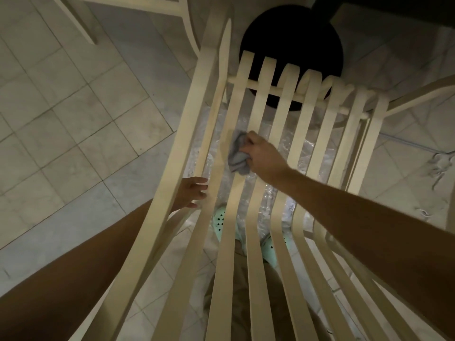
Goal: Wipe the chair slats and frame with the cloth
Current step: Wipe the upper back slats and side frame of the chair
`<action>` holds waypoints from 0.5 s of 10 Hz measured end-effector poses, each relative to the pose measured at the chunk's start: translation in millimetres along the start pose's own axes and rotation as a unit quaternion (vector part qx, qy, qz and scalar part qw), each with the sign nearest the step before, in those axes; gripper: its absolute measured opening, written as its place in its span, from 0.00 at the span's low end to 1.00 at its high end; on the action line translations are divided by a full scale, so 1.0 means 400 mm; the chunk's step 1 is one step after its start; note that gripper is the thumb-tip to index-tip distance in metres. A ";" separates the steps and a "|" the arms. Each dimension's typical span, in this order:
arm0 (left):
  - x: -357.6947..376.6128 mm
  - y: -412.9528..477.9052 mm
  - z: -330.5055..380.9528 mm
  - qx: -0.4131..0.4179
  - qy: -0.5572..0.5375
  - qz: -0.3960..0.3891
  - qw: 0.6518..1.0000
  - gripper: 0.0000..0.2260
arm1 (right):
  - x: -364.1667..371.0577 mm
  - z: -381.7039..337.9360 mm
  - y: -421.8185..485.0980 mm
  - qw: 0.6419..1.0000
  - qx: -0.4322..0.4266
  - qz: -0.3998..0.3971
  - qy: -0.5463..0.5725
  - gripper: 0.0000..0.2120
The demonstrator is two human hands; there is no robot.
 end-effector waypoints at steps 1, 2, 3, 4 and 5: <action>0.019 -0.013 -0.012 -0.018 0.000 -0.014 1.000 0.17 | 0.074 -0.029 -0.074 0.998 -0.042 -0.003 0.055 0.17; 0.014 -0.020 -0.040 -0.029 0.011 -0.017 0.999 0.15 | 0.180 0.020 -0.137 0.992 0.005 -0.087 0.088 0.11; 0.016 -0.011 -0.059 -0.024 0.016 -0.020 0.999 0.12 | 0.251 0.038 -0.196 0.981 0.038 -0.133 0.138 0.10; 0.021 0.002 -0.076 -0.032 0.024 -0.063 0.997 0.12 | 0.271 0.030 -0.199 0.993 0.021 -0.118 -0.005 0.10; 0.026 0.023 -0.089 -0.028 0.049 -0.089 0.994 0.16 | 0.288 -0.014 -0.184 0.990 0.006 -0.131 0.046 0.11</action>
Point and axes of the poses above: each hand's wrist, its own y-axis towards the middle knuckle, its own x-axis out of the palm, z = x × y, the point moved 7 cm from there along y, towards the middle knuckle, and after that the axes turned 14 degrees about y, right-handed, at the moved point
